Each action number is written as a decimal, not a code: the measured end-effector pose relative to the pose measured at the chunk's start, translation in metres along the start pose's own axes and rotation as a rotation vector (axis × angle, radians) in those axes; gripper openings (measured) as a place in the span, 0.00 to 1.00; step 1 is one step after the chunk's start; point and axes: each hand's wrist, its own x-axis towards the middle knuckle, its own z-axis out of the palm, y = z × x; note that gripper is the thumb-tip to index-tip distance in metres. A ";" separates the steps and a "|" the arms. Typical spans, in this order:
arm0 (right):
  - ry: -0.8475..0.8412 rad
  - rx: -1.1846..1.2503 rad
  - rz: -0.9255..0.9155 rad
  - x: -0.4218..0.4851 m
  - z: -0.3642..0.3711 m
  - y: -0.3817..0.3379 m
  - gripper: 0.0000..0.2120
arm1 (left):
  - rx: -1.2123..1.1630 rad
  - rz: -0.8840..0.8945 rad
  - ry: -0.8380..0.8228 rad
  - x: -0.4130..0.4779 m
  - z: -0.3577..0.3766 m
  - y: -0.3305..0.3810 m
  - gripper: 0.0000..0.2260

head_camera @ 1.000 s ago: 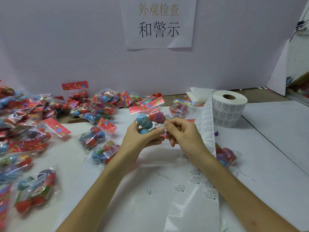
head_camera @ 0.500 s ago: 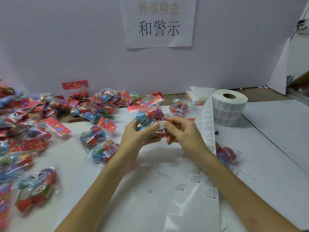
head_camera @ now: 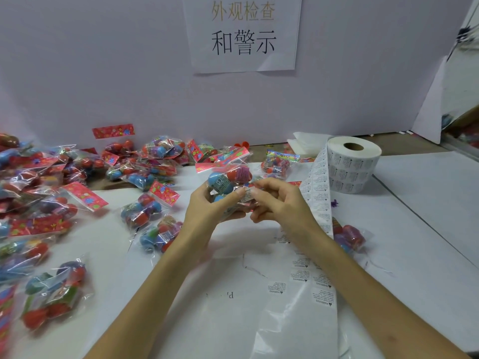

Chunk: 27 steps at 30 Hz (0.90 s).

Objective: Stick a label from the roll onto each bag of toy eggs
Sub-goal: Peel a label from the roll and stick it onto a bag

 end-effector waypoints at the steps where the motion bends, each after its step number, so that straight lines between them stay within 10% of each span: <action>1: 0.019 -0.005 -0.001 0.000 0.000 0.000 0.01 | 0.026 0.011 0.001 0.000 0.001 0.000 0.14; 27: -0.013 -0.055 0.019 0.002 -0.001 0.006 0.07 | -0.022 -0.004 -0.013 -0.001 0.001 0.001 0.15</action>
